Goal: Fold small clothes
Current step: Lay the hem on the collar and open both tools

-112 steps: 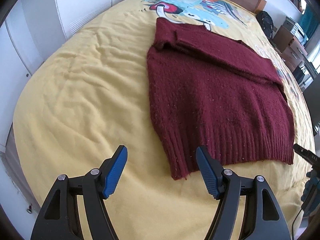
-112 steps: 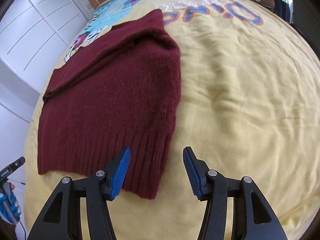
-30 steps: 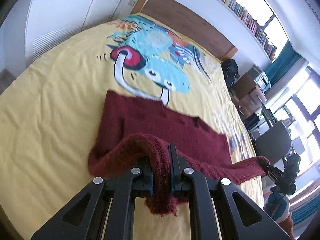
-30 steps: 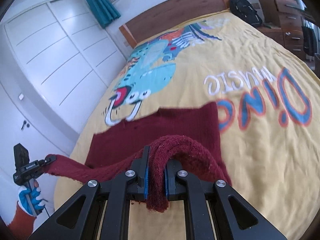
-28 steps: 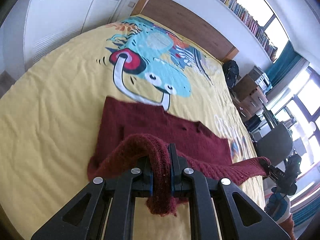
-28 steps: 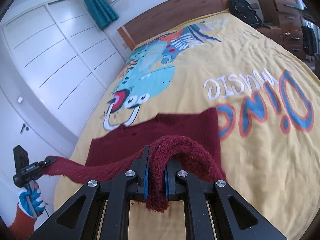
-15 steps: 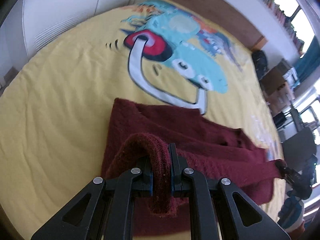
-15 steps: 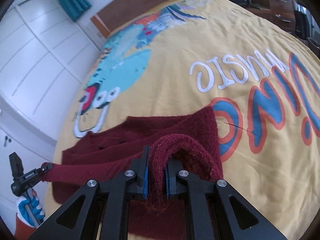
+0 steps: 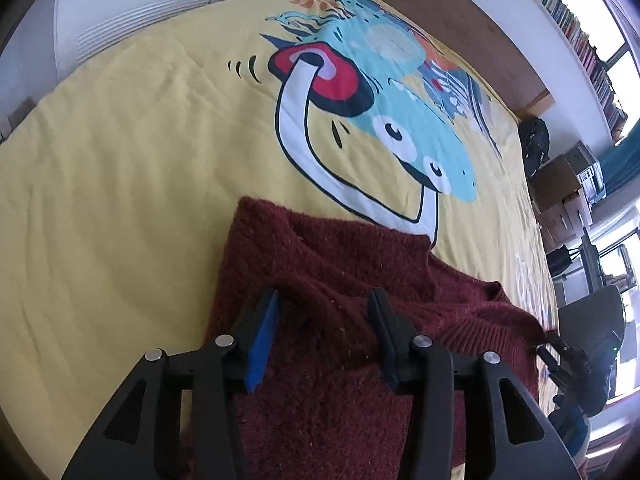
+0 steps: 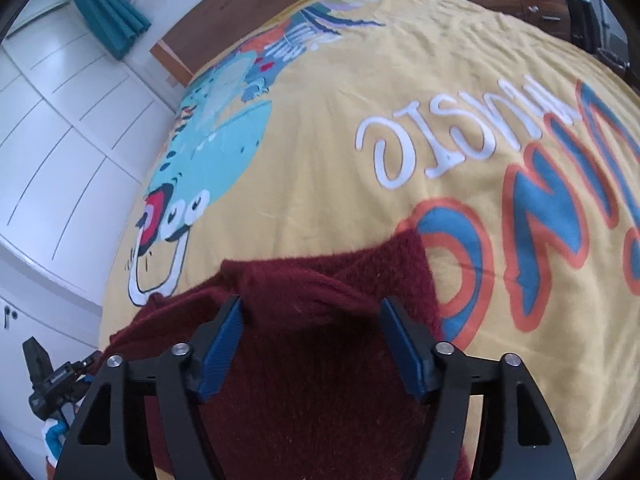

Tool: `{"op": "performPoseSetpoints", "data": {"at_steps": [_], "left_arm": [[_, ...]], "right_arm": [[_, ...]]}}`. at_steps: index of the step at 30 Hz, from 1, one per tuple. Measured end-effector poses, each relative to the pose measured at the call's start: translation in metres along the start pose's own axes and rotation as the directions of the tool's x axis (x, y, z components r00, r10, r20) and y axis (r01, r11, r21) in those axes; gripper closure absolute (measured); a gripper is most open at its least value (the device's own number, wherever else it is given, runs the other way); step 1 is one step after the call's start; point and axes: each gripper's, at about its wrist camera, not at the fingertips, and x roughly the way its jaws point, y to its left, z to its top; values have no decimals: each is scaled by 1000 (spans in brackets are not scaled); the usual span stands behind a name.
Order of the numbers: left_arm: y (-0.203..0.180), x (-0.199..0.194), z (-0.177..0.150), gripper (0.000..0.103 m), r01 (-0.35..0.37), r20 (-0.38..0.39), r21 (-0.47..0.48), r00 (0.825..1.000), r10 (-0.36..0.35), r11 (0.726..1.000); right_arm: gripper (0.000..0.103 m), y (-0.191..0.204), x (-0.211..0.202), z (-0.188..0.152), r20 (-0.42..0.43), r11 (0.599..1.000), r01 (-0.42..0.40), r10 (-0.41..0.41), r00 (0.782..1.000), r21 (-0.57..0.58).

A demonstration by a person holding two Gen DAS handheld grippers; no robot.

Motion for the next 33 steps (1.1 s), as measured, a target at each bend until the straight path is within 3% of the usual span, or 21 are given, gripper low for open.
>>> {"op": "performPoseSetpoints", "data": {"at_steps": [2, 8, 14, 17, 23, 29, 33], "left_arm": [[-1, -11, 4, 51, -12, 26, 1, 1000, 12, 1000], [-16, -27, 9, 51, -31, 74, 62, 997, 27, 998], [-34, 7, -6, 51, -61, 17, 148, 998, 59, 987], [-31, 29, -20, 51, -98, -17, 183, 995, 103, 978], [-24, 41, -52, 51, -129, -20, 282, 990, 140, 951], [-16, 29, -77, 49, -110, -25, 298, 992, 122, 948], [-22, 19, -98, 49, -141, -3, 344, 989, 151, 928]], "right_arm": [[31, 0, -7, 3, 15, 1000, 7, -7, 1000, -13], [31, 16, -13, 3, 28, 988, 45, -41, 999, -146], [31, 37, 22, -18, -36, 958, 74, -87, 996, -277], [31, 32, 41, -36, -71, 931, 142, -176, 982, -337], [31, 24, 36, -72, -69, 877, 169, -223, 972, -450], [30, 5, 10, -98, -82, 885, 151, -207, 975, -441], [30, 0, -7, -109, -85, 893, 139, -194, 977, -429]]}}
